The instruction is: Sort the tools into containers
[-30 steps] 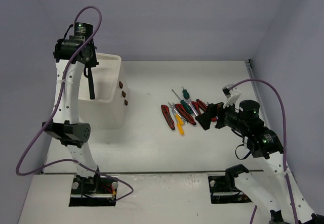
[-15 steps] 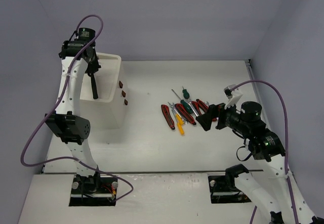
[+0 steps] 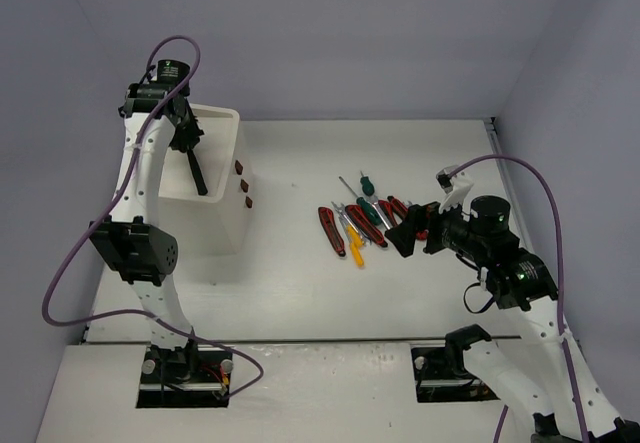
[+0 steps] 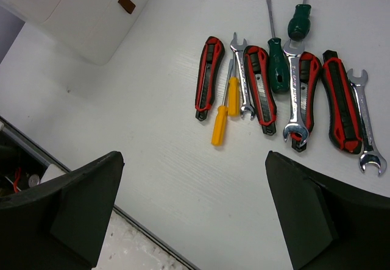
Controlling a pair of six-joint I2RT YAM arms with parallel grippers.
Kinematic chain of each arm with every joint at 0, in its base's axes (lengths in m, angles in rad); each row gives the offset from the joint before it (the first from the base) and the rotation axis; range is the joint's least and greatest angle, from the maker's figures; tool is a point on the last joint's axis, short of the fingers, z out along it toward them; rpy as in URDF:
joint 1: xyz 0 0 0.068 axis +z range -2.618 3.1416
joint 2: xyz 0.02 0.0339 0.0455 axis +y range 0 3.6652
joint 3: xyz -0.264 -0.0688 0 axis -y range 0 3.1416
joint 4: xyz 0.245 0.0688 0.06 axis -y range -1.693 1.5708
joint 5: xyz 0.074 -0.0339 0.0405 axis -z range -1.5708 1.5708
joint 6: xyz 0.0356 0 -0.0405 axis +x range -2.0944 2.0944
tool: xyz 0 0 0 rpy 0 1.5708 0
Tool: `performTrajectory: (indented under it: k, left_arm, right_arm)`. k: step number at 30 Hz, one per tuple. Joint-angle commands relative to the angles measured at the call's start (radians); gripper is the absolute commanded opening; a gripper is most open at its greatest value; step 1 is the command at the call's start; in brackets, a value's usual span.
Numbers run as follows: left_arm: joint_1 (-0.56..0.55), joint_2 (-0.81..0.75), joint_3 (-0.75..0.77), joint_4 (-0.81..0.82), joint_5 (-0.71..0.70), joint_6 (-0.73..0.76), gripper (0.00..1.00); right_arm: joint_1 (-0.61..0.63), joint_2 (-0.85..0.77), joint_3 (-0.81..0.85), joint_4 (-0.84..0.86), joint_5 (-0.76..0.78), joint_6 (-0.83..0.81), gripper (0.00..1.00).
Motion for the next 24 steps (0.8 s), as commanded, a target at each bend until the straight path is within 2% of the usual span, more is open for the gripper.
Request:
performTrajectory:
  k: [1,6,9,13,19,23,24]
  left_arm:
    - [0.008,-0.055,0.041,0.047,-0.026,-0.015,0.09]
    - [0.000,-0.082,0.103,0.044,-0.003,0.027,0.39]
    - [-0.010,-0.140,0.127,0.045,0.007,0.045,0.59]
    - [-0.016,-0.209,0.127,0.042,0.027,0.126,0.61]
    - [0.011,-0.278,0.036,0.043,0.015,0.310,0.61]
    - [0.072,-0.278,0.002,0.042,0.042,0.408,0.60]
    - [0.129,-0.264,0.006,0.042,0.090,0.423,0.60]
  right_arm:
    - [0.006,0.010,0.025,0.048,-0.020,-0.017,1.00]
    - [0.007,0.047,0.077,0.049,-0.029,-0.029,1.00]
    - [0.010,0.132,0.156,0.057,-0.055,-0.025,1.00]
    - [0.032,0.216,0.221,0.096,-0.121,0.016,1.00]
    - [0.068,0.381,0.248,0.376,-0.214,0.170,1.00]
    - [0.144,0.543,0.358,0.505,-0.163,0.228,0.99]
    - [0.176,0.610,0.392,0.519,-0.167,0.234,0.98]
